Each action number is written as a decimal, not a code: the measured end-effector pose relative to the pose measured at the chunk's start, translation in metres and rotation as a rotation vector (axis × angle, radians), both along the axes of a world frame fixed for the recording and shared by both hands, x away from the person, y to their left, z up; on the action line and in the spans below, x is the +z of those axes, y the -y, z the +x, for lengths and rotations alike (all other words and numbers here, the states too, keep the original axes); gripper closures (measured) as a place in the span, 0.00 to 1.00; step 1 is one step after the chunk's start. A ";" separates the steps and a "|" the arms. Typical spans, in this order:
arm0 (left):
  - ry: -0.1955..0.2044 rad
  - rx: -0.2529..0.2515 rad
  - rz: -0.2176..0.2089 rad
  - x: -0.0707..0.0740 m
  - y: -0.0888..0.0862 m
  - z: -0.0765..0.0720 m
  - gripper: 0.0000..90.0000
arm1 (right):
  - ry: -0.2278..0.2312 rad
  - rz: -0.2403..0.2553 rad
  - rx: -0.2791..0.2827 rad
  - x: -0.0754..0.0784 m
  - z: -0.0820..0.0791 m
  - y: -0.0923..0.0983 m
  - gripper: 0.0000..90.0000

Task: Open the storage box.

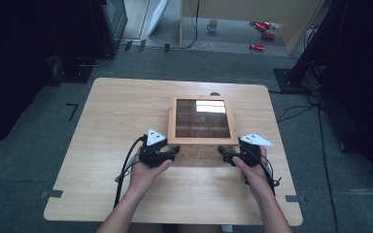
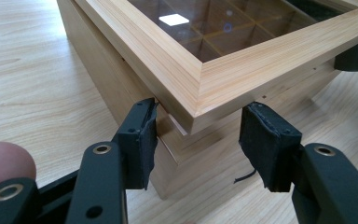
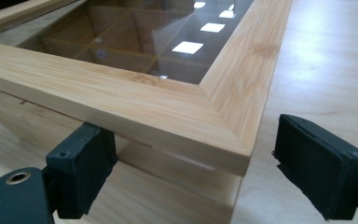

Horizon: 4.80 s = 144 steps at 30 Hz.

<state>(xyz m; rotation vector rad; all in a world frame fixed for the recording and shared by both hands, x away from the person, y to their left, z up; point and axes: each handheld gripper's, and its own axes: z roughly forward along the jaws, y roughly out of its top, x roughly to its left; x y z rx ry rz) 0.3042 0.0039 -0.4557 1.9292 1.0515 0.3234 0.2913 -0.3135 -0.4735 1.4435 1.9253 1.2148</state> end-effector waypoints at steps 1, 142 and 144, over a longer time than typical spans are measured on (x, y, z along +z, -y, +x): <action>0.000 0.000 0.000 0.000 0.000 0.000 0.53 | 0.000 0.000 0.000 0.000 0.000 0.000 0.15; -0.035 0.106 0.194 -0.062 -0.059 -0.045 0.27 | 0.203 -0.025 -0.311 0.094 0.224 -0.004 0.82; -0.036 0.107 0.192 -0.062 -0.059 -0.045 0.27 | 0.195 -0.021 -0.309 0.093 0.223 -0.004 0.80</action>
